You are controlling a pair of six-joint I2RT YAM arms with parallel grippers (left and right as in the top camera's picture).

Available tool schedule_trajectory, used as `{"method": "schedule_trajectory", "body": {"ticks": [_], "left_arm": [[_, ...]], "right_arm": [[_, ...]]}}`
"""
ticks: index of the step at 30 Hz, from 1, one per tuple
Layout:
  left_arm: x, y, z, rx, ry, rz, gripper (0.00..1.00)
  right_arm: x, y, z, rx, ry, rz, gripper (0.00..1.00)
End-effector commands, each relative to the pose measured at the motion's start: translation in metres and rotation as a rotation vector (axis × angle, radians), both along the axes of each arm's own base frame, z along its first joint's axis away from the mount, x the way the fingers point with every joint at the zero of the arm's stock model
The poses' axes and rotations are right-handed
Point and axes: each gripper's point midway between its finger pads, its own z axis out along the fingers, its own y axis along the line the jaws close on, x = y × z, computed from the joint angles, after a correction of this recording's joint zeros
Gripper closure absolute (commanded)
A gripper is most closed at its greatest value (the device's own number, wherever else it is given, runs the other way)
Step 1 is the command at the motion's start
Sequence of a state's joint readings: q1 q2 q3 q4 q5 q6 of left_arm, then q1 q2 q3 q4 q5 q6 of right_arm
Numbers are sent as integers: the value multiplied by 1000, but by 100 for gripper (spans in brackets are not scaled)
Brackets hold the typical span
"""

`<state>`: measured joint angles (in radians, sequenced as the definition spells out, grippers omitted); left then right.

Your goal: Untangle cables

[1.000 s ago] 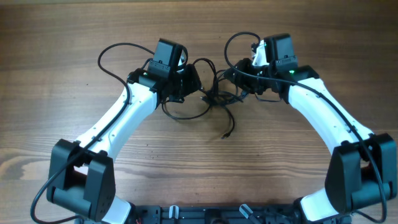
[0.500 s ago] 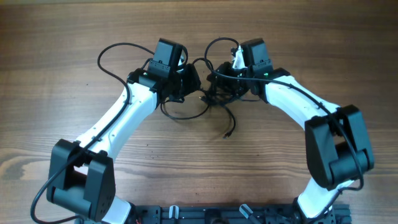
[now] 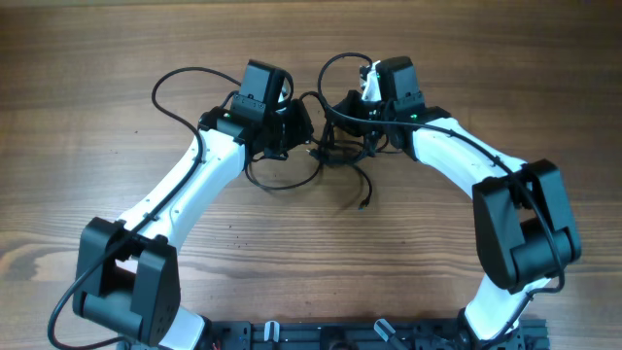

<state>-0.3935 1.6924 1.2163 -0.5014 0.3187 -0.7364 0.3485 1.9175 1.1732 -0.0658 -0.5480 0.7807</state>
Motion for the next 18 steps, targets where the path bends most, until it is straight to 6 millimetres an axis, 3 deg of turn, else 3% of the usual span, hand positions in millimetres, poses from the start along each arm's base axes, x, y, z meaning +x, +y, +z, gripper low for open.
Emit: {"method": "schedule_trajectory", "body": {"ticks": [1,2,4,11,16,18], "left_arm": [[1,3,-6,8,12,12,96],[1,3,-6,8,12,12,96],[1,3,-6,8,12,12,96],[1,3,-6,9,10,9,96],[0,2,-6,2,13,4,96],[0,1,-6,0,13,2,96]], "right_arm": [[0,7,-13,-28,0,23,76],[-1,8,-13,-27,2,24,62],[-1,8,-14,-27,3,25,54],[-6,6,-22,-65,34,8,51],[-11,23,-33,-76,39,7,52],[-13,25,-48,-83,82,-19,53]]}}
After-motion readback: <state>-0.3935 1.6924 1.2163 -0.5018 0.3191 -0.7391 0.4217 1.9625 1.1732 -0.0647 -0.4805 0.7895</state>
